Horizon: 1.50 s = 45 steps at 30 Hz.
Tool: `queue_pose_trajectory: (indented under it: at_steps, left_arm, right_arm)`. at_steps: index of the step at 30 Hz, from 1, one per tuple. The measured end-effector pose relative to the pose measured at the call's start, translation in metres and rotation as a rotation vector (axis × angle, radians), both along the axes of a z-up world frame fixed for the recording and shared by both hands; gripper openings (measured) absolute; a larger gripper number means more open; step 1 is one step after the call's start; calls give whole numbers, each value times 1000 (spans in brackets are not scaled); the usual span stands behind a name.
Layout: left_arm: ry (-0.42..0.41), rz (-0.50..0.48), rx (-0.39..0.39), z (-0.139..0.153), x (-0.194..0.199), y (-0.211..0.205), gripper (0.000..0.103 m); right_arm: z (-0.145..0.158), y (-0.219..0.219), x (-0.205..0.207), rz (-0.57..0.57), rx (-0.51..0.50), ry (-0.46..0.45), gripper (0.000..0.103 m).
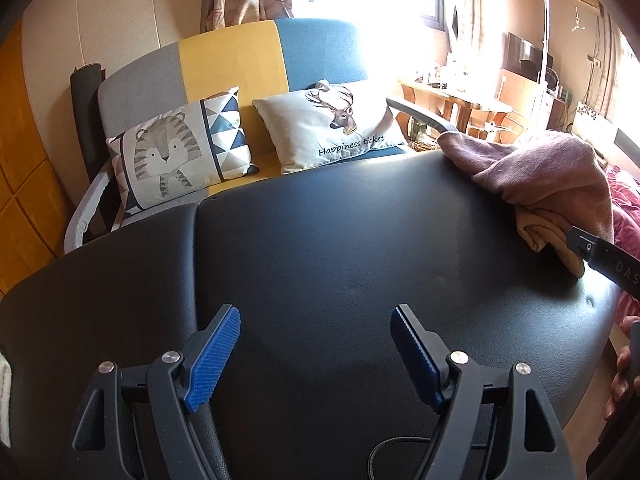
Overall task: Fold clothes
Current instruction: 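Move both open grippers toward the bunched pink sweater on the ottoman, then grasp the pink sweater with the right gripper and lift it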
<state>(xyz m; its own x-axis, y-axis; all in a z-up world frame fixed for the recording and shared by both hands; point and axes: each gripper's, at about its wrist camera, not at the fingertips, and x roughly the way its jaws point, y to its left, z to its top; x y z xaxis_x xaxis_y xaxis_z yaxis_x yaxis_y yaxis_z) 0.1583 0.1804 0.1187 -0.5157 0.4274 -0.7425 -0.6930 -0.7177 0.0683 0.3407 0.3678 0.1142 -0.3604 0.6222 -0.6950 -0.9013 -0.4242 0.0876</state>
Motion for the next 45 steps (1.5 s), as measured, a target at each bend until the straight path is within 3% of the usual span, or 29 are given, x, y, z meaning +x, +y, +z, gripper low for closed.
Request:
queue_pose_trajectory:
  at_steps: [17, 26, 32, 37, 39, 41, 45]
  left_arm:
    - [-23, -32, -24, -10, 2, -1, 79]
    - [-21, -16, -37, -14, 0, -7, 79]
    - [-54, -7, -60, -19, -5, -8, 79]
    - [-37, -10, -74, -20, -3, -14, 79]
    - [-28, -8, -84, -21, -3, -16, 79]
    - [-29, -8, -89, -22, -4, -18, 79]
    - [-39, -2, -96, -24, -6, -20, 79]
  right_arm:
    - [6, 42, 16, -51, 92, -19, 103]
    - [24, 111, 37, -74, 222, -62, 103]
    - [19, 164, 31, -75, 167, -90, 103]
    - [15, 179, 25, -49, 155, -78, 102]
    - [15, 182, 20, -32, 156, -88, 100]
    - [12, 189, 16, -19, 137, -101, 88]
    - [6, 201, 13, -34, 70, -115, 76]
